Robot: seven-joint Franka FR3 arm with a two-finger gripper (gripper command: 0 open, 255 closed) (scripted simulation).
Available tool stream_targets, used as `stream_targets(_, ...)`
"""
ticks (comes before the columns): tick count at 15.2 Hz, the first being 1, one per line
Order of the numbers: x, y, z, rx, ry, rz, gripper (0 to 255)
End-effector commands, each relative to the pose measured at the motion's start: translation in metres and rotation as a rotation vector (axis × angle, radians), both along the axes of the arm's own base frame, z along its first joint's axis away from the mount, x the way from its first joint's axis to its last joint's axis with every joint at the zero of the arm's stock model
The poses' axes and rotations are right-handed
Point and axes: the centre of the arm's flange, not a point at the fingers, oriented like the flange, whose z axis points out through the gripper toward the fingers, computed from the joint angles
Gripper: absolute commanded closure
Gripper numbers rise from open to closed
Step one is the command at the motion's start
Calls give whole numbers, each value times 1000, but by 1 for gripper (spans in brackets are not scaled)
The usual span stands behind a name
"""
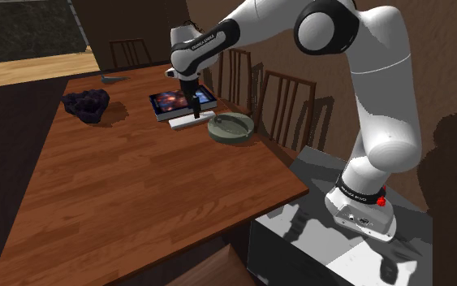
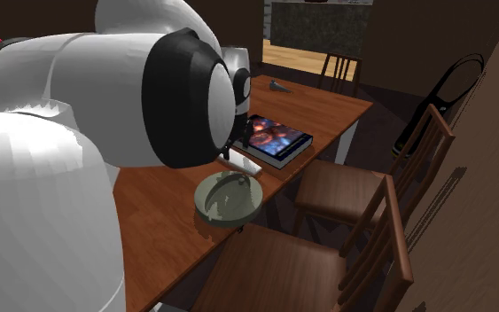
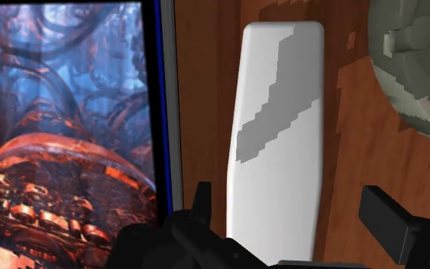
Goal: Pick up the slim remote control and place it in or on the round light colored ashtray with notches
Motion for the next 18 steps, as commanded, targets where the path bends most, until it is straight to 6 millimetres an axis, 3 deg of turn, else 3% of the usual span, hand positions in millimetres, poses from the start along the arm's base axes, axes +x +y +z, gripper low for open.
stream_targets(1, 2, 2, -11, 0, -1, 3, 0)
stream_targets(5, 2, 2, -30, 0, -1, 3, 0)
stream_targets(12, 2, 2, -30, 0, -1, 3, 0)
stream_targets(13, 2, 2, -30, 0, -1, 3, 255)
stream_targets(18, 2, 2, -30, 0, -1, 3, 255)
